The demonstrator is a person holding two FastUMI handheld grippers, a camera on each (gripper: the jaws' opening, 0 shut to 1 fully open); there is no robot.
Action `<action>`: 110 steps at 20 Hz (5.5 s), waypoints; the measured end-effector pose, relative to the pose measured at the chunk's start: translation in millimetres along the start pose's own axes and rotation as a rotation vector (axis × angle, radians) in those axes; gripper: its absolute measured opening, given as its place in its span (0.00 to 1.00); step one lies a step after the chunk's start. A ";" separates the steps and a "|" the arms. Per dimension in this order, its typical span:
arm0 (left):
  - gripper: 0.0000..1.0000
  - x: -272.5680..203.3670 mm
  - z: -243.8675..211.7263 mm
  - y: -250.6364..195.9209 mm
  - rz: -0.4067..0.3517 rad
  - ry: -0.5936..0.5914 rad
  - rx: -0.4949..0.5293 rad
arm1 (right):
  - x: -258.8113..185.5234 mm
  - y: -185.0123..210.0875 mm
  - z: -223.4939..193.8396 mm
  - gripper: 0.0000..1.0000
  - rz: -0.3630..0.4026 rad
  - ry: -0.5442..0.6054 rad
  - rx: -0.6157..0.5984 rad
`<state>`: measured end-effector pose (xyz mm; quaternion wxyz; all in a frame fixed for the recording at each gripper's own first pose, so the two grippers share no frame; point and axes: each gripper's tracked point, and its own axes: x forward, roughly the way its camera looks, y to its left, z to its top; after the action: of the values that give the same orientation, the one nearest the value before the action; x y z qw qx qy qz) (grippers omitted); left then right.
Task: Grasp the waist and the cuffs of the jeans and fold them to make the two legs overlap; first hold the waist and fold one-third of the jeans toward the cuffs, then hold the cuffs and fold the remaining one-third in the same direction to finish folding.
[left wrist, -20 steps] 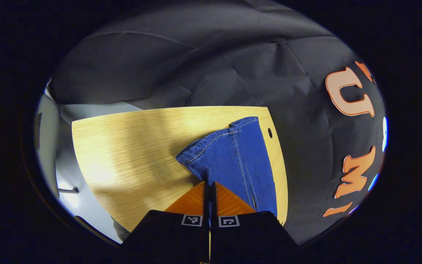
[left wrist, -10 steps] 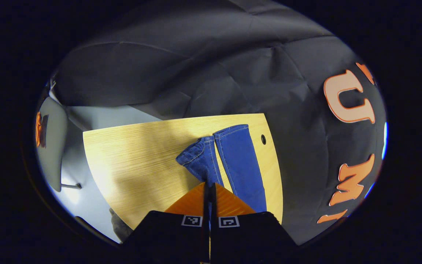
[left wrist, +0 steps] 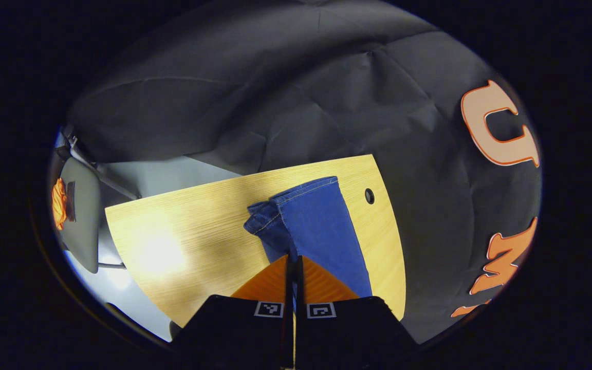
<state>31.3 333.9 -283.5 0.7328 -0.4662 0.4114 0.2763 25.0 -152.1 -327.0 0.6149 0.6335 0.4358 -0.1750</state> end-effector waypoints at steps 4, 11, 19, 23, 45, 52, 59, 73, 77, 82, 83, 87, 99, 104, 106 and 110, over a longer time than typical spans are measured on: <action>0.02 54.4 15.8 -42.9 0.037 0.052 0.067 | 16.5 18.0 5.4 0.07 -0.037 -0.030 0.043; 0.02 122.5 29.9 -81.1 0.079 0.113 0.175 | 54.1 47.9 14.2 0.07 -0.123 -0.030 0.067; 0.05 151.9 44.5 -121.5 0.021 0.096 0.357 | 86.6 88.7 25.1 0.07 -0.113 0.013 0.118; 0.16 142.3 66.0 -145.2 -0.075 -0.026 0.374 | 77.5 125.3 39.4 0.20 0.063 -0.031 0.114; 0.96 -100.8 -48.7 -255.3 -0.463 -0.777 1.018 | 73.2 -12.4 47.8 0.98 -0.165 -0.167 -0.281; 0.98 -126.2 -115.8 -256.3 -0.540 -0.709 1.012 | 86.7 -6.8 59.6 0.96 -0.098 -0.197 -0.267; 0.98 -120.6 -146.9 -233.8 -0.534 -0.610 0.994 | 86.2 -30.7 68.9 0.19 0.034 -0.248 -0.207; 0.97 -110.9 -150.3 -240.8 -0.570 -0.535 0.956 | 22.6 30.1 39.9 0.13 0.165 -0.326 -0.408; 0.97 -105.5 -144.5 -235.1 -0.571 -0.515 0.925 | 6.9 52.2 19.2 0.13 0.199 -0.357 -0.479; 0.98 -97.2 -135.1 -229.4 -0.568 -0.499 0.901 | -17.4 94.5 -28.4 0.13 0.253 -0.381 -0.649; 0.97 -95.5 -134.3 -228.3 -0.568 -0.494 0.896 | -18.9 103.4 -40.7 0.13 0.263 -0.374 -0.692; 0.98 -87.6 -127.4 -221.3 -0.564 -0.475 0.858 | -14.0 132.2 -88.1 0.13 0.279 -0.346 -0.845; 0.98 -72.1 -78.9 -171.8 -0.474 -0.472 0.739 | 19.6 161.5 -229.6 0.13 0.334 -0.180 -1.150; 0.98 -60.6 -60.3 -137.9 -0.414 -0.451 0.677 | 56.5 147.4 -288.1 0.13 0.301 -0.086 -1.249; 0.95 -50.9 -57.5 -121.6 -0.382 -0.422 0.651 | 80.9 127.7 -312.4 0.13 0.255 -0.030 -1.285; 0.98 -34.1 -52.5 -91.0 -0.328 -0.368 0.602 | 105.9 88.7 -345.3 0.13 0.152 0.050 -1.356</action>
<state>67.5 247.9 -224.6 0.9329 -0.2325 0.2557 0.1015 43.8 217.4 -288.7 0.8763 0.1408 0.4173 0.1952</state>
